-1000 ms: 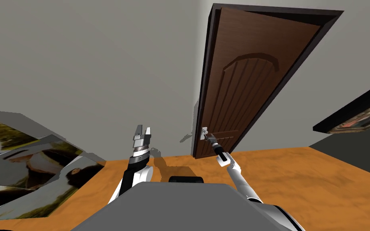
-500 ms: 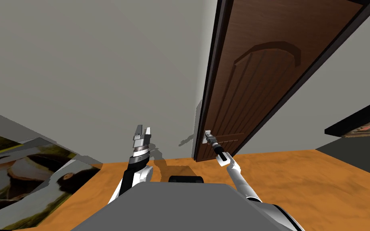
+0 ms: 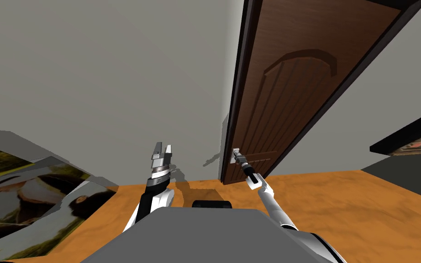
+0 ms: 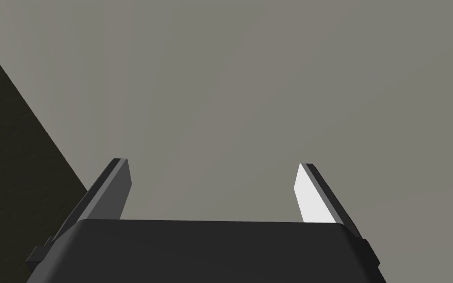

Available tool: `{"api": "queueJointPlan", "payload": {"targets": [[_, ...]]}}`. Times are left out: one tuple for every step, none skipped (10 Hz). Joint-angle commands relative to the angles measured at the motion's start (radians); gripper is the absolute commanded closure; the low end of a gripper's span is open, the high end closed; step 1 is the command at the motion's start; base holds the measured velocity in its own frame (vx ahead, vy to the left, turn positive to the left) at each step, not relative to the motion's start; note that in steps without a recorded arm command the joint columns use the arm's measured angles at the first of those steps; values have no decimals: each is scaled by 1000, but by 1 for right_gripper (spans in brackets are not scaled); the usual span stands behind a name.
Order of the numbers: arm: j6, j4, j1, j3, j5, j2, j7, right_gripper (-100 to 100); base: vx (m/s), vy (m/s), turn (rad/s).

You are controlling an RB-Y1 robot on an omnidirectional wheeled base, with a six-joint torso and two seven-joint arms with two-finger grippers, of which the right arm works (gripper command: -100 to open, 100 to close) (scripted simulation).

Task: Pull the door open

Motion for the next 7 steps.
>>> {"api": "queueJointPlan", "payload": {"targets": [[0, 4, -3, 2, -20, 0, -36, 100, -21, -24, 69], [0, 6, -5, 3, -29, 0, -53, 100, -40, -42, 86], [0, 8, -7, 4, -42, -1, -75, 100, -43, -44, 73], [0, 10, -8, 6, -54, -1, -96, 100, -53, -41, 70], [0, 13, -10, 7, -66, -1, -118, 100, -45, -37, 69], [0, 16, -13, 9, -83, -1, -146, 100, -53, -38, 80], [0, 19, -16, 11, -101, -1, -175, 100, -63, -49, 86]]}}
